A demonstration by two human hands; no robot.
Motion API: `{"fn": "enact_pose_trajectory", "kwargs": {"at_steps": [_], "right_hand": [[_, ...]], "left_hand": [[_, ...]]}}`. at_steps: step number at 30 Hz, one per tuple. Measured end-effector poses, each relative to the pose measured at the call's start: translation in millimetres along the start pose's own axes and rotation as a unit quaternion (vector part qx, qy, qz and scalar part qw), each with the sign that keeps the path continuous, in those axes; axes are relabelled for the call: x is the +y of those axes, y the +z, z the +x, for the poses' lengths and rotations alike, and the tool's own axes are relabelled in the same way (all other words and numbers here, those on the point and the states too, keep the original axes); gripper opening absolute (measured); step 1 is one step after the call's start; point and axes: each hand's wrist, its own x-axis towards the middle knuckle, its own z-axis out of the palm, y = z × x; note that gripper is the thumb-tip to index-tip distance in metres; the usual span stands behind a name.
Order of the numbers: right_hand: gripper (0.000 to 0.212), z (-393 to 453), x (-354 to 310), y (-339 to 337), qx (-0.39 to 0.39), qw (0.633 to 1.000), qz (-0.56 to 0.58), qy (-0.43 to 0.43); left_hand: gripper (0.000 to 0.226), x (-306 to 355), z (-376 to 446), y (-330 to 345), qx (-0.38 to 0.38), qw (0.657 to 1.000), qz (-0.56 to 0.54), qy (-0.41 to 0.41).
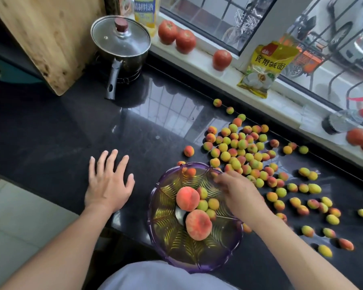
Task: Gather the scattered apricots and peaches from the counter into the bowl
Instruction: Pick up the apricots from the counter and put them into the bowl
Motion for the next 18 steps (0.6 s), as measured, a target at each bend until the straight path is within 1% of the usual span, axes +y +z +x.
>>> {"fn": "enact_pose_trajectory", "kwargs": {"at_steps": [2,3,4,6,9,11,13,15,17,18], "right_hand": [[0.018,28.8,-1.4,-18.9,0.063,0.998,0.026,0.007],[0.015,45.3,-4.9,-26.0,0.079,0.996,0.034,0.009],[0.014,65.2,-8.9,-28.4,0.079,0.996,0.036,0.009],[0.011,106.8,-17.6,-22.1,0.040,0.999,0.026,0.018],[0.022,157.0,-35.8,0.7,-0.066,0.995,-0.009,0.072],[0.022,174.3,-47.2,11.9,-0.107,0.991,-0.037,0.076],[0.023,182.1,-53.0,17.7,-0.119,0.989,-0.063,0.069],[0.025,181.6,-55.0,18.7,-0.122,0.988,-0.057,0.071],[0.022,175.3,-54.5,14.6,-0.101,0.992,-0.005,0.072],[0.019,169.5,-54.6,9.8,-0.072,0.994,0.039,0.071]], "left_hand": [[0.067,-0.6,0.4,1.7,0.001,1.000,0.001,0.002],[0.067,-0.3,0.8,2.0,0.001,1.000,0.001,0.004],[0.067,-1.0,1.0,2.4,0.002,1.000,0.001,0.004],[0.067,-1.7,1.7,3.1,0.004,1.000,-0.001,0.004],[0.067,-1.7,1.8,4.0,0.003,1.000,0.001,0.003],[0.066,-2.0,2.7,3.9,0.002,1.000,-0.002,0.003],[0.066,-2.2,2.6,4.2,0.002,1.000,-0.003,0.002],[0.067,-2.9,2.5,4.6,-0.001,1.000,-0.001,0.002],[0.067,-2.7,2.4,4.7,-0.002,1.000,-0.002,0.003],[0.068,-3.0,1.8,5.1,-0.002,1.000,-0.001,0.003]]}}
